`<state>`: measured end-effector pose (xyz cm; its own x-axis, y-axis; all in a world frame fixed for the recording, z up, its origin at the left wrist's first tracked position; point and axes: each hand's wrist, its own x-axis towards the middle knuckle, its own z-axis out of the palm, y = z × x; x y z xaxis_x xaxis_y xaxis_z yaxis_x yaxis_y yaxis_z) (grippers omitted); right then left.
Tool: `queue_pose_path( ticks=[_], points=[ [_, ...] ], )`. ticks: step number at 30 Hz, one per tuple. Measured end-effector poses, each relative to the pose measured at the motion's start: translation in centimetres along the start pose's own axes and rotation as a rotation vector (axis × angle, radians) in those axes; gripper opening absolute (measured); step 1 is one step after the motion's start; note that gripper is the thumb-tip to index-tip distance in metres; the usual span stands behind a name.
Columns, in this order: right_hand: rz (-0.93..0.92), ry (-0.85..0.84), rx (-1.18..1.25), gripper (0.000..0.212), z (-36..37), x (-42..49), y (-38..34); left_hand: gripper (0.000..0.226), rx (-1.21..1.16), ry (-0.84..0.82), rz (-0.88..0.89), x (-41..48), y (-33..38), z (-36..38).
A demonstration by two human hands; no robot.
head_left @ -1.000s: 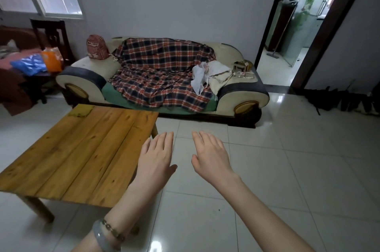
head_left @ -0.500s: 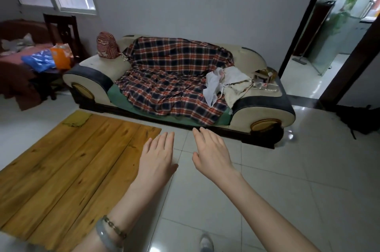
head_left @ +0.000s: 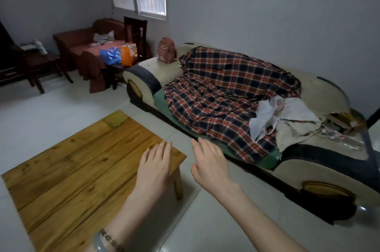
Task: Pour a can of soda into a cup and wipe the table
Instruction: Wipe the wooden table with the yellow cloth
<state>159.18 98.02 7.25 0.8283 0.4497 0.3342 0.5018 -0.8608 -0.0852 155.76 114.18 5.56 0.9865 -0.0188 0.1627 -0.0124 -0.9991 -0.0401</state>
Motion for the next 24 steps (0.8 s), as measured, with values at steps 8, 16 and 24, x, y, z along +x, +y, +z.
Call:
queue_pose_path(
  ticks=[8,16,24],
  points=[
    [-0.208,-0.057,0.086,0.060,5.6,9.6,-1.5,0.104,0.016,0.006,-0.202,4.9,-5.2,2.4],
    [-0.384,-0.096,0.136,0.066,11.4,20.4,-5.5,0.105,0.011,-0.004,-0.365,10.4,-13.4,5.5],
    [-0.495,-0.127,0.187,0.068,16.3,29.4,-10.0,0.104,0.031,-0.013,-0.496,14.7,-21.1,7.5]
  ],
)
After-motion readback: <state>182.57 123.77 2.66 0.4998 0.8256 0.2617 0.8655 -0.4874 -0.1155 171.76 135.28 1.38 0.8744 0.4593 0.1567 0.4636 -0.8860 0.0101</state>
